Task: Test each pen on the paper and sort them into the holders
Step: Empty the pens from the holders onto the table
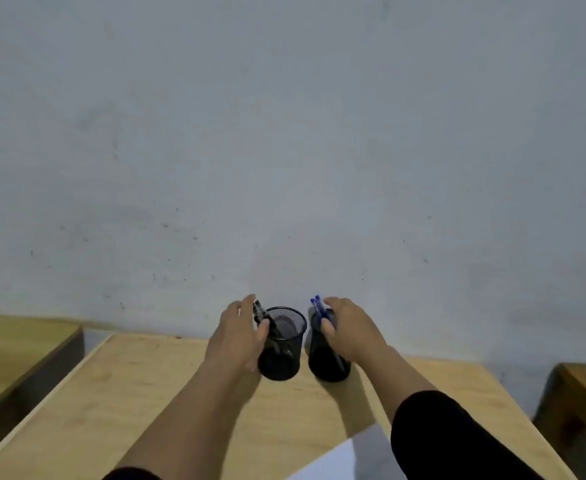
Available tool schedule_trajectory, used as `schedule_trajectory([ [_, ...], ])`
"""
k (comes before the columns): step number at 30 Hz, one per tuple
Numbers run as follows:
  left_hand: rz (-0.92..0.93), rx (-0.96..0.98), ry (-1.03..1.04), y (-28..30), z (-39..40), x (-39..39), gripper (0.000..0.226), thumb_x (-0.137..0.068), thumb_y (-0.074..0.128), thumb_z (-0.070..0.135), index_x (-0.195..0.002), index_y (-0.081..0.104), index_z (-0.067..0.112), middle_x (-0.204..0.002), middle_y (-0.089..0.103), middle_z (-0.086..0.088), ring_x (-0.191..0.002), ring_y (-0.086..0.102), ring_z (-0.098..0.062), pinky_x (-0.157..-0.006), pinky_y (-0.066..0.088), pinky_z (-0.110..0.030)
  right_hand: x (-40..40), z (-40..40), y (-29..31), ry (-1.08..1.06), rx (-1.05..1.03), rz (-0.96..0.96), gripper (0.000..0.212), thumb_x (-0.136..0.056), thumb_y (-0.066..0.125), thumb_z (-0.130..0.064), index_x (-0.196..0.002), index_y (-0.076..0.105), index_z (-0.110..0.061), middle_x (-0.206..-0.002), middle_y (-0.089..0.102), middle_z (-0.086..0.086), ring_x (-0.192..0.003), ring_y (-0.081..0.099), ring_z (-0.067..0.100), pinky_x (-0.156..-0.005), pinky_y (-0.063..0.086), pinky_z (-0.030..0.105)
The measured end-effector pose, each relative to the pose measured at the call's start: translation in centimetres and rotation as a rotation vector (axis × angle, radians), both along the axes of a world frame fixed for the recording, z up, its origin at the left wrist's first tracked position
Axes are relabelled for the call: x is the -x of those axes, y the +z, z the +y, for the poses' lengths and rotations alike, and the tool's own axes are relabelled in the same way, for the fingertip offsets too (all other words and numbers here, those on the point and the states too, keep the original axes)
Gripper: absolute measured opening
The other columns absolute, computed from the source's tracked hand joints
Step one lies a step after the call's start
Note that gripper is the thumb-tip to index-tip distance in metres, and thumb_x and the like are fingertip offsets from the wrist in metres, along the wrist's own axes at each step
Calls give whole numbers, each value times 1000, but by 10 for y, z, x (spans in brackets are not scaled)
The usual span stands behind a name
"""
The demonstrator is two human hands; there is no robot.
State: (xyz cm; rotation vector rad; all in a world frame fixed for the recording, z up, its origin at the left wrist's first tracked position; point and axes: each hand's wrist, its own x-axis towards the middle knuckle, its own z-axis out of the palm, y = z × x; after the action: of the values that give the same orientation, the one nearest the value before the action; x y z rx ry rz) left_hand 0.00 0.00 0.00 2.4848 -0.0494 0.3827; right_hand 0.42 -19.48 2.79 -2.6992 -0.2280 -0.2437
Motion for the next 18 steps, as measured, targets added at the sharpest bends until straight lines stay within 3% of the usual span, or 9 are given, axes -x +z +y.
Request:
schedule_trajectory([
  [4, -8, 145, -56, -11, -2, -16, 52, -92, 47, 32, -139, 26, 25, -134, 43, -6, -123, 44, -22, -101, 36, -32, -20, 3, -12, 34, -19, -17, 45, -94, 44, -25, -138, 39, -20, -131, 49, 9, -117, 49, 27, -94, 40, 33],
  [9, -147, 165, -132, -19, -5, -28, 39, -91, 51, 24, -128, 42, 23, -121, 55, 0, -112, 52, -18, -94, 40, -27, -39, 8, -24, 52, -50, -73, 39, -91, 50, -22, -130, 48, -23, -115, 54, 10, -106, 53, 29, -85, 44, 35],
  [13, -169, 240, -112, -17, -12, -34, 29, -88, 57, 24, -116, 50, 24, -104, 63, 3, -93, 60, -18, -80, 45, -23, -42, 12, -28, 63, -99, -94, 36, -91, 51, -20, -128, 52, -23, -112, 57, 9, -106, 54, 27, -85, 43, 33],
  [18, -149, 382, -61, -12, -24, -41, 33, -85, 62, 19, -115, 53, 30, -96, 63, 5, -82, 57, -11, -60, 39, 0, -44, 12, -28, 67, -125, -103, 33, -91, 52, -18, -124, 54, -22, -113, 60, 8, -107, 55, 26, -88, 44, 33],
])
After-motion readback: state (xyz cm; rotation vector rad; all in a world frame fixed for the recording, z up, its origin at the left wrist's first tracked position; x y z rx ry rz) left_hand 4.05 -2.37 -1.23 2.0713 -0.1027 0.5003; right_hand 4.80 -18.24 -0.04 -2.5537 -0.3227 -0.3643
